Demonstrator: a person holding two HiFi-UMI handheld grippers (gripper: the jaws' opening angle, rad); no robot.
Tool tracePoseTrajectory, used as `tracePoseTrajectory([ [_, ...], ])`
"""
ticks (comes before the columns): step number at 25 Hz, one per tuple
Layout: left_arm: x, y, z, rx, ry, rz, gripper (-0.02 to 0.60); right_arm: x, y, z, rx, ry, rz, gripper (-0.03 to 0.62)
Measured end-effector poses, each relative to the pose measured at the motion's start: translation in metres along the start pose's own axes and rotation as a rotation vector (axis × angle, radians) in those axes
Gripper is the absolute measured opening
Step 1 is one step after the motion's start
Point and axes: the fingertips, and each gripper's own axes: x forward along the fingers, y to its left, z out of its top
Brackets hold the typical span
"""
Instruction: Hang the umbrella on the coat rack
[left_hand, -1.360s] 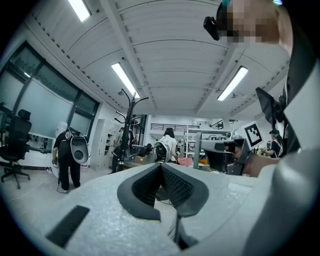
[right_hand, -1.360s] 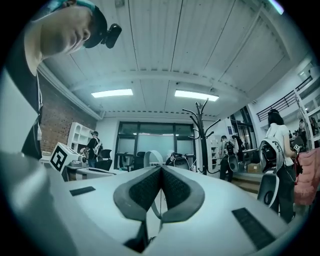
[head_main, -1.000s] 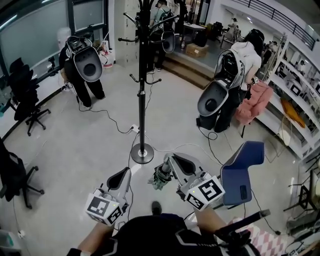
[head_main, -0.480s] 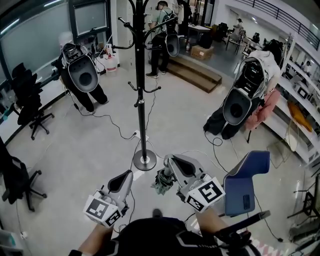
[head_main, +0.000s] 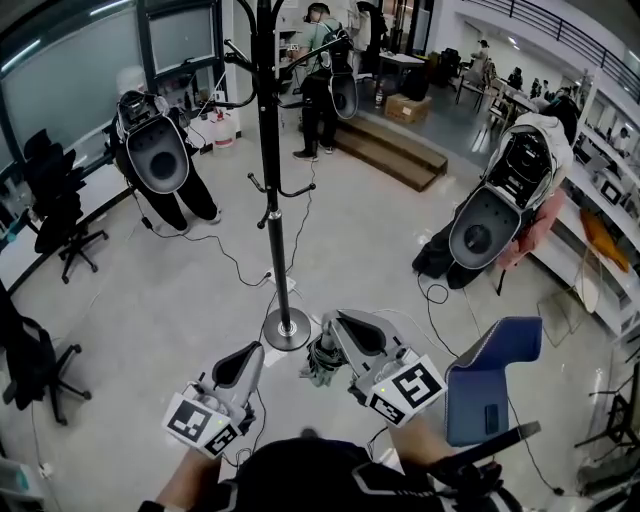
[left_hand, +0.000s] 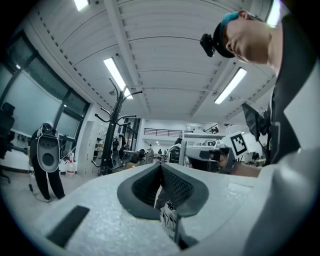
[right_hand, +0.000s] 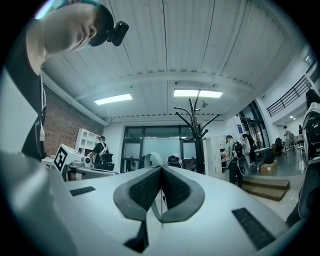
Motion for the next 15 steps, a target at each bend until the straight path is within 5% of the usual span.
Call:
tracePoseTrajectory([
  [15, 0.031, 0.067, -0.001, -0.031, 0.002, 0.055, 0.011, 0.049, -0.034, 0.001, -0.014, 0.0, 0.004, 0.008],
])
